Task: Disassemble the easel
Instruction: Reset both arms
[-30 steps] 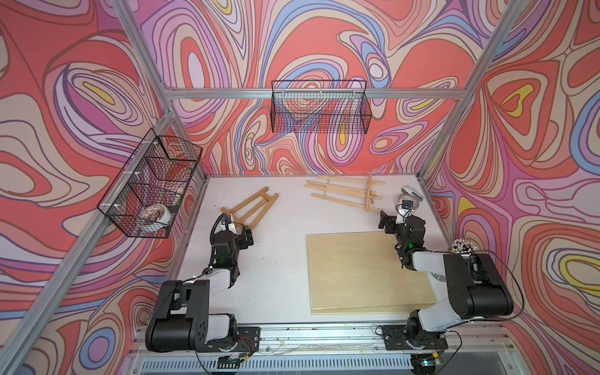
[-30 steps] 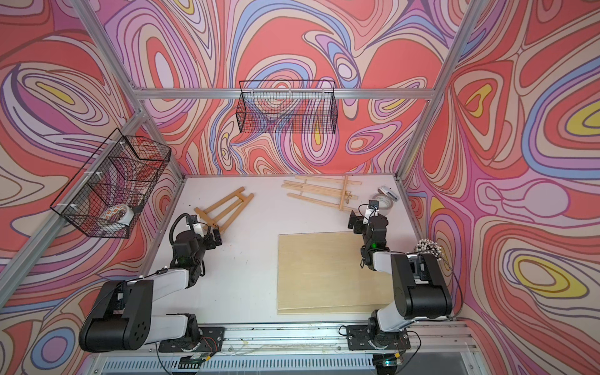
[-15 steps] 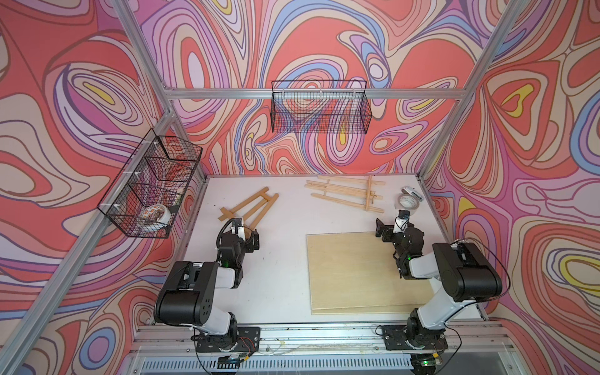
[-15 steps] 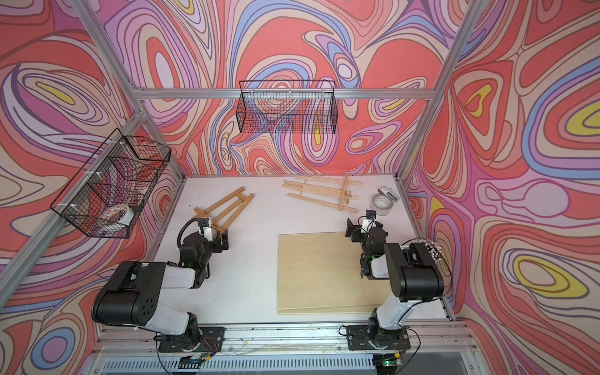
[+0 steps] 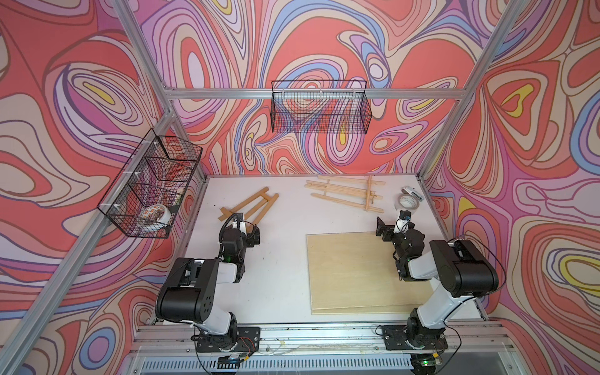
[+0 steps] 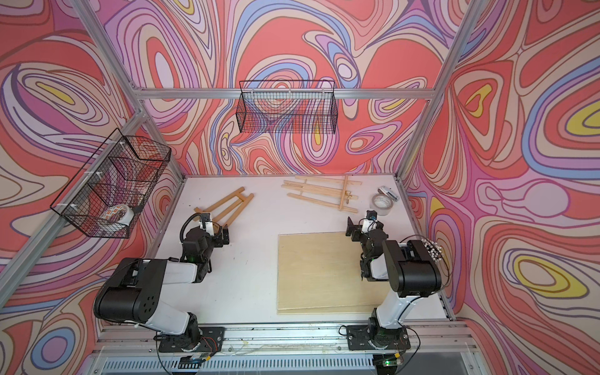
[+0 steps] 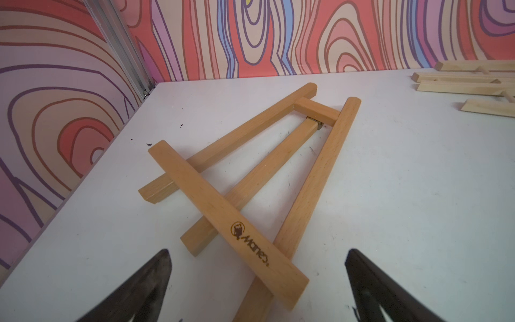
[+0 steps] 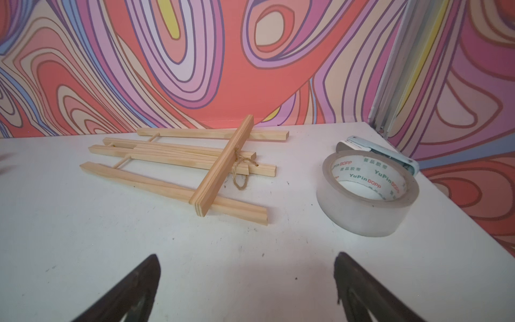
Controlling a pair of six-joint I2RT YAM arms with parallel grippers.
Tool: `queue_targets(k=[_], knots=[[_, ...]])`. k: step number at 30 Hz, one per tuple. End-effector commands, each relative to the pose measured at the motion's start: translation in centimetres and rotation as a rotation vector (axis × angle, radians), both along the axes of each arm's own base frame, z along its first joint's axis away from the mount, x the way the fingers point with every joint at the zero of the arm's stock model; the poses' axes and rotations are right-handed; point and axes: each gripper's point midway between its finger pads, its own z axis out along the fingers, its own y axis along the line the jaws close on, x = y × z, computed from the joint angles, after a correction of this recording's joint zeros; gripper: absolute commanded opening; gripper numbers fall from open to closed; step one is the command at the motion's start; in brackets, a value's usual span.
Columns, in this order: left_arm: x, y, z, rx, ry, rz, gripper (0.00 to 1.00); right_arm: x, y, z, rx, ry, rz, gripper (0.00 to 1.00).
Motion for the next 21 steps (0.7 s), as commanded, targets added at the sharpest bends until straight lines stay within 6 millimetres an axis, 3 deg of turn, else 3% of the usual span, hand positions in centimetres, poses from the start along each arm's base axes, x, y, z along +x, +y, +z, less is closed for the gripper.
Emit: queue_targets(k=[1,21], knots=[[0.11,0.31,-0.72,-0.022,0.036,-0.004,1.00,0.31,-0.68,-2.22,0.003,0.128,-0.038,0.98],[0.04,0.33,-0.64,-0.026,0.030,-0.001,1.00,0.12,-0.63,-2.12,0.001,0.122,-0.037,0.98]])
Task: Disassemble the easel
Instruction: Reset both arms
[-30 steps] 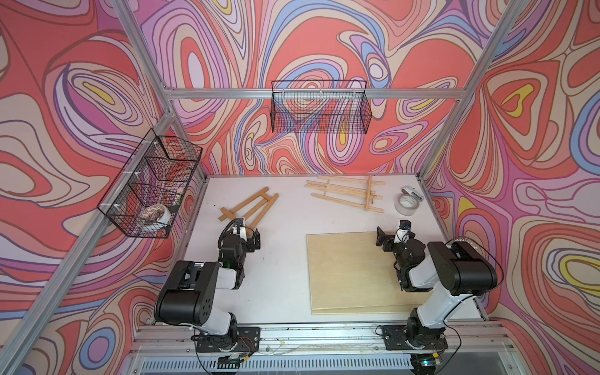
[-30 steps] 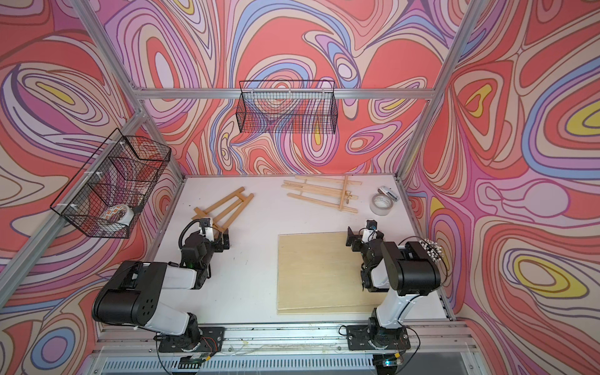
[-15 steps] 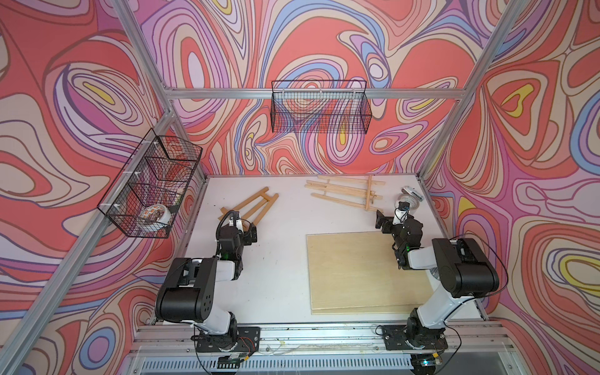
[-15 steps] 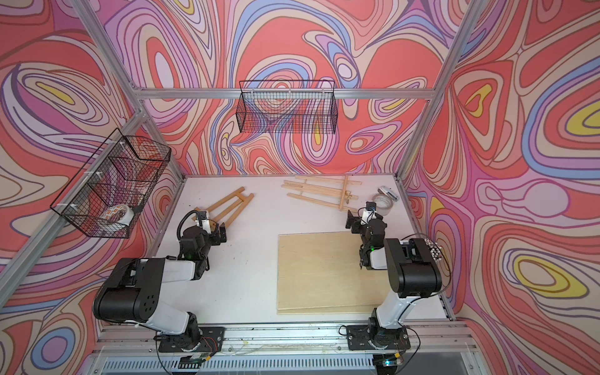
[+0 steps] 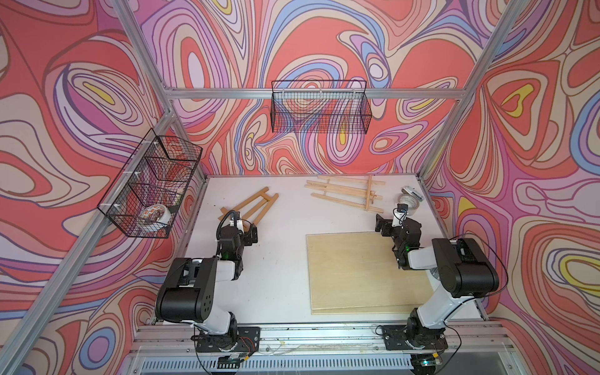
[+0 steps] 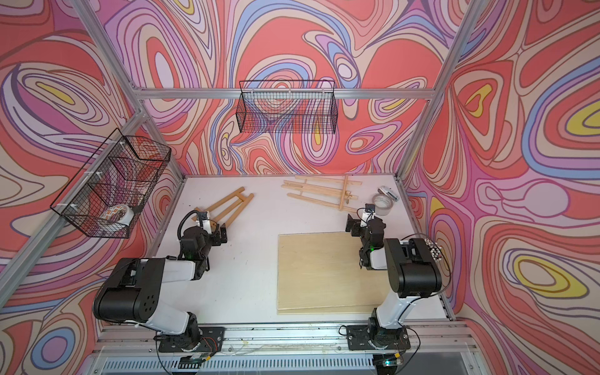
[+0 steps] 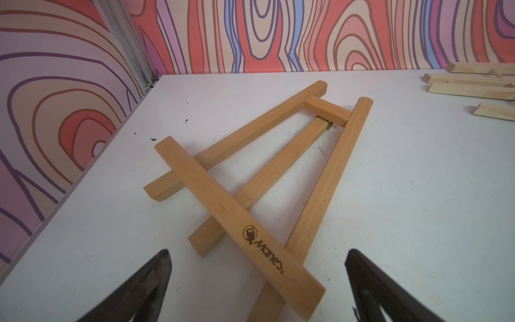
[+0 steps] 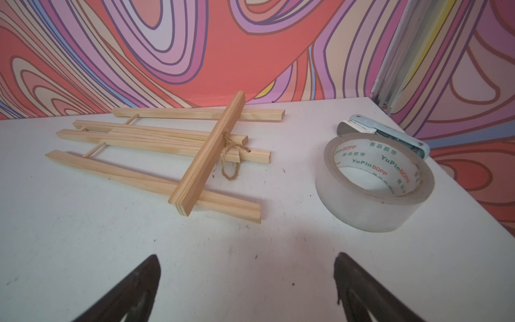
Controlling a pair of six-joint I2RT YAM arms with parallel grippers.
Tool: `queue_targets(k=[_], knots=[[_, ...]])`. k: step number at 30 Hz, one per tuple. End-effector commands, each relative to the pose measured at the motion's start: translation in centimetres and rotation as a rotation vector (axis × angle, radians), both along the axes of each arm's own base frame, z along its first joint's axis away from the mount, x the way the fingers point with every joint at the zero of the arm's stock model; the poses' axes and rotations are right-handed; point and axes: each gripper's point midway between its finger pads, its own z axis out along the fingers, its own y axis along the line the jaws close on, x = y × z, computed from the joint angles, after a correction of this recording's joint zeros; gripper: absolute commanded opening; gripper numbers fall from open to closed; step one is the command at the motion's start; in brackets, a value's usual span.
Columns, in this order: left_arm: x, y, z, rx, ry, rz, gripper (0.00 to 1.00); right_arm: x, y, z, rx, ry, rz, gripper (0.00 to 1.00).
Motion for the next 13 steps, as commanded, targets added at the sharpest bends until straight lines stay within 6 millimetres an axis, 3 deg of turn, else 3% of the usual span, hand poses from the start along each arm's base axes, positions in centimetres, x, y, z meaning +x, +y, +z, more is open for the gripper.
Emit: queue_targets(k=[1,13], knots=[[0.15,-0.11,-0.31,-0.011,0.012,-0.007,1.00,-0.40,-0.17,-0.22,0.004,0.009,-0.011,0.98],[0.04,-0.09,-0.15,-0.013,0.003,-0.010,1.00,-0.40,-0.19,-0.22,0.002,0.009,-0.012,0.98]])
